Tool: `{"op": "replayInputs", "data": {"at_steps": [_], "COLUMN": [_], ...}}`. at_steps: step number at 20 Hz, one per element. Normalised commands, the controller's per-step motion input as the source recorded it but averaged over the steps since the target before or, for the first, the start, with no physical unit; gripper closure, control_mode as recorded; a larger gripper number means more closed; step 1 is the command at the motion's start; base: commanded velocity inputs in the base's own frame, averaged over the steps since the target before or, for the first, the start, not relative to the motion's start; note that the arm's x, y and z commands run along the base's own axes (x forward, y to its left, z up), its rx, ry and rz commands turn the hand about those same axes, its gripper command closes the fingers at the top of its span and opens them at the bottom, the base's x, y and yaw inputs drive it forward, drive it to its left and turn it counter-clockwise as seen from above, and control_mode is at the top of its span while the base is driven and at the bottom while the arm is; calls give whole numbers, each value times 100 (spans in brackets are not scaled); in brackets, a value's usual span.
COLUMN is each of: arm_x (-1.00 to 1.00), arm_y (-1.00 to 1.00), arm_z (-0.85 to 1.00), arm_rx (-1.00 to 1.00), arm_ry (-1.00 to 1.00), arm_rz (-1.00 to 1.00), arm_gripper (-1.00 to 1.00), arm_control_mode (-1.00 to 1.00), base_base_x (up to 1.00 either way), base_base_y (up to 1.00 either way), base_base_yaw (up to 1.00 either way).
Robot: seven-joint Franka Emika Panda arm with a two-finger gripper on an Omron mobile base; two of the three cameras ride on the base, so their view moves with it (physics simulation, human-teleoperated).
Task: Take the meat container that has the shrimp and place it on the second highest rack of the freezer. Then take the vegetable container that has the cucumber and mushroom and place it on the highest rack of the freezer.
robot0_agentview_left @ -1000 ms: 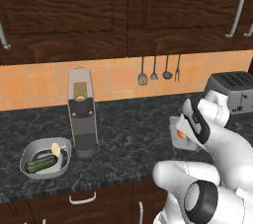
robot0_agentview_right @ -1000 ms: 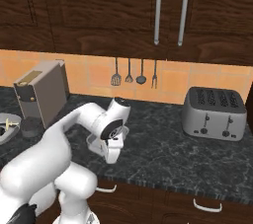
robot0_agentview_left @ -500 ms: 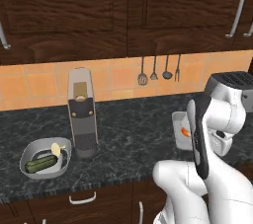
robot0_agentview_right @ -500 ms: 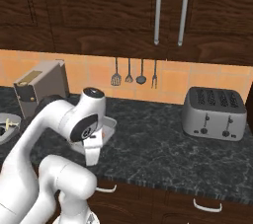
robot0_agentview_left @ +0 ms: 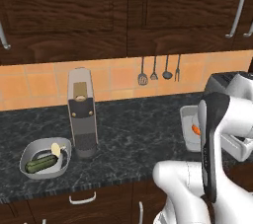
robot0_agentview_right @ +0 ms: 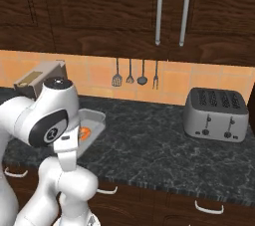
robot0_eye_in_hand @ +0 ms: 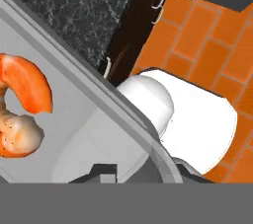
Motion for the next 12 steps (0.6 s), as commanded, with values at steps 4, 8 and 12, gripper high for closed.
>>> {"op": "replayInputs", "data": {"at_steps": [4, 8, 12], "arm_x": [-61, 0, 0], "arm_y": [0, 0, 0], "arm_z": [57, 0, 0], "arm_rx": [-1, 0, 0], "arm_ry": [-2, 0, 0], "arm_rz": [-1, 0, 0], "arm_gripper": [100, 100, 100], "arm_control_mode": [100, 100, 100], "base_base_x": [-25, -73, -67], "base_base_y": [-5, -18, 57], "base_base_yaw": [-2, -36, -63]}}
